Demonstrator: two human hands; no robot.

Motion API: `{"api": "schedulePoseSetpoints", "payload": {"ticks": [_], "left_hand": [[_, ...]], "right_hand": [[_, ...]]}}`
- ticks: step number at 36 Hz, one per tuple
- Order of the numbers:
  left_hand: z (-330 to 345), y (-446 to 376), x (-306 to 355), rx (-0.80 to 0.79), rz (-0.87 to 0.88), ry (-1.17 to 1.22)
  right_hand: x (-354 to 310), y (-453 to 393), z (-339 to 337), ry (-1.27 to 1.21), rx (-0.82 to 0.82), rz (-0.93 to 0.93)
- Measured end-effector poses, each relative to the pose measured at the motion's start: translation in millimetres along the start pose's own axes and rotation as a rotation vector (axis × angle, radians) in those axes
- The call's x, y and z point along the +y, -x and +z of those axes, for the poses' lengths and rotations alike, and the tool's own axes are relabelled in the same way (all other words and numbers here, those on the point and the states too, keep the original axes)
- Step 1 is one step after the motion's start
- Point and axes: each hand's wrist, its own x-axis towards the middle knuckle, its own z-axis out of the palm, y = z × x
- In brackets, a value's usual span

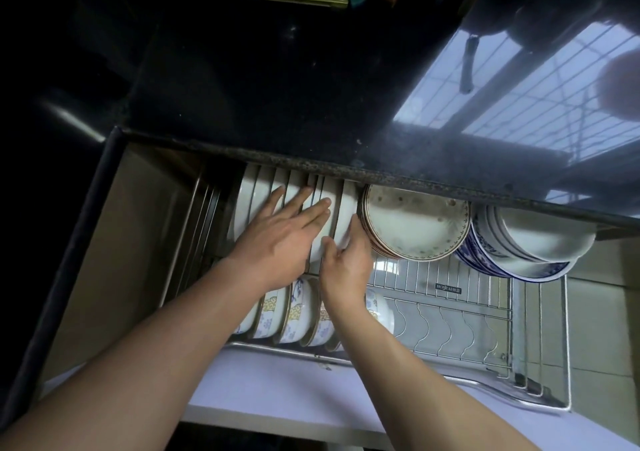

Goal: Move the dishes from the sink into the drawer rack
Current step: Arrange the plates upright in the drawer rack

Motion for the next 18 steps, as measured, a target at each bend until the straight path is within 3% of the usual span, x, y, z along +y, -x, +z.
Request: {"api": "schedulePoseSetpoints", "payload": {"ticks": [11,15,18], "left_hand": [[3.7,-6.9,11.5,-0.063,-0.076,0.004],[-4.8,-7.5,26.8,-0.080,-0.076,-0.051],[-17.1,9.6,40.7,-0.037,-0.128,0.038]], "right_hand": [[16.2,0.8,-1.0,0.015,-0.073,0.056],[7.0,-4.1,-18.2,0.139,-0.217,0.122],[-12.2,0.4,-53.4,0.263,-0.354,0.108]]}}
